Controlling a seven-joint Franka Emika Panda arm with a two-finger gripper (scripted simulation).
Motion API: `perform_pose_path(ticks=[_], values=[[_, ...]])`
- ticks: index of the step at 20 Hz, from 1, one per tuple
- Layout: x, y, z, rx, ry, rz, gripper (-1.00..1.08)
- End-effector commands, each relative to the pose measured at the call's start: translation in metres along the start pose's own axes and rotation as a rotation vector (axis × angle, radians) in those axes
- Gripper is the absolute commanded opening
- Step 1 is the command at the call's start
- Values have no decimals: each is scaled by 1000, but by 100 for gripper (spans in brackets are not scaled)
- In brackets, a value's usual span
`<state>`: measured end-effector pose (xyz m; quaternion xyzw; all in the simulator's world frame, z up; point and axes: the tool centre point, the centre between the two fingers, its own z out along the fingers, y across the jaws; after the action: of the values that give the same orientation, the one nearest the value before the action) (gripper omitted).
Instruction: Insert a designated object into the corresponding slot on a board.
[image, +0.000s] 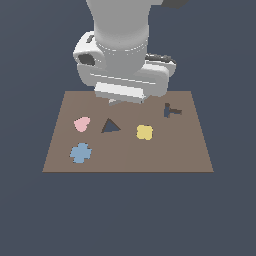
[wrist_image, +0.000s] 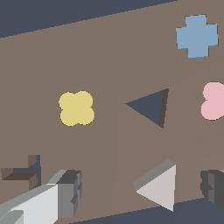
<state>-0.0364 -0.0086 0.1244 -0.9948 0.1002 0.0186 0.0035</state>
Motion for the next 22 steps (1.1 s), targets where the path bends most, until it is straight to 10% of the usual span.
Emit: perform_pose_path(ticks=[1,22], values=[[-6,10,11,1,6,77,100],[-53,54,77,5,39,507,100]])
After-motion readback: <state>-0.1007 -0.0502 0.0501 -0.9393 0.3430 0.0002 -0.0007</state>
